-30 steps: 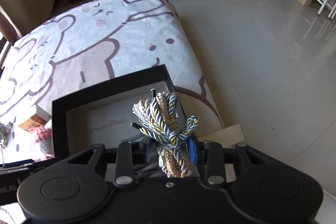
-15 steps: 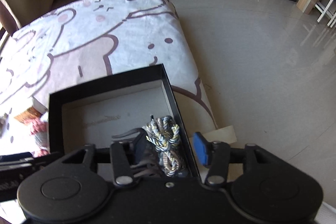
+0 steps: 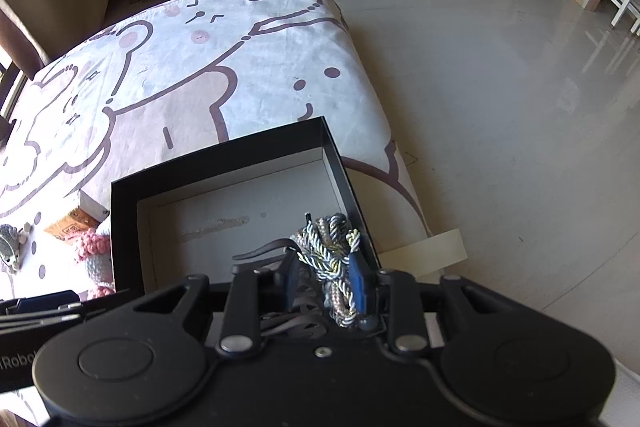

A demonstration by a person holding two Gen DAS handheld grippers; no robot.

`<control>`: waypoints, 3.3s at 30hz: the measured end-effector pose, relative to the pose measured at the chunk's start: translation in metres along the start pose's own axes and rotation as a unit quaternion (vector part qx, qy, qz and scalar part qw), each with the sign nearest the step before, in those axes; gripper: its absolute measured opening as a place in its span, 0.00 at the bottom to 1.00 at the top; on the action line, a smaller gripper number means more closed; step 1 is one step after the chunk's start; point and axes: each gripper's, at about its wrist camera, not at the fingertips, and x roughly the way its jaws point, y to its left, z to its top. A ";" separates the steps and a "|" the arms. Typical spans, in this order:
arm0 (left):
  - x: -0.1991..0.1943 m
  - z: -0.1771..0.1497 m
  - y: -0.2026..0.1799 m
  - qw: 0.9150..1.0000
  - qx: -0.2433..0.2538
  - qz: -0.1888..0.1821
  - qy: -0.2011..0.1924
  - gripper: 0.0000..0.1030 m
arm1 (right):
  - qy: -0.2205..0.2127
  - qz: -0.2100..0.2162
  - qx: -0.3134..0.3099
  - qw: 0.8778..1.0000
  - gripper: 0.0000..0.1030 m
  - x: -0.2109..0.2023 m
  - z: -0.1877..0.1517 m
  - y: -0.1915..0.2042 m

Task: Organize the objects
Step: 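Lower the rope into the black box beside the clip and open the right tool, then raise both tools away from the black box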

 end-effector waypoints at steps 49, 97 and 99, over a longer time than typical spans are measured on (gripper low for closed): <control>-0.026 -0.021 0.028 0.992 0.090 0.091 -0.004 1.00 | -0.023 -0.042 0.026 0.999 0.85 -0.065 -0.044 -0.004; -0.037 -0.014 0.078 0.994 0.053 0.095 -0.009 1.00 | -0.015 -0.047 -0.012 0.999 1.00 -0.055 -0.046 0.026; -0.039 -0.014 0.085 0.994 0.047 0.096 -0.009 1.00 | -0.015 -0.043 -0.016 0.999 1.00 -0.054 -0.045 0.033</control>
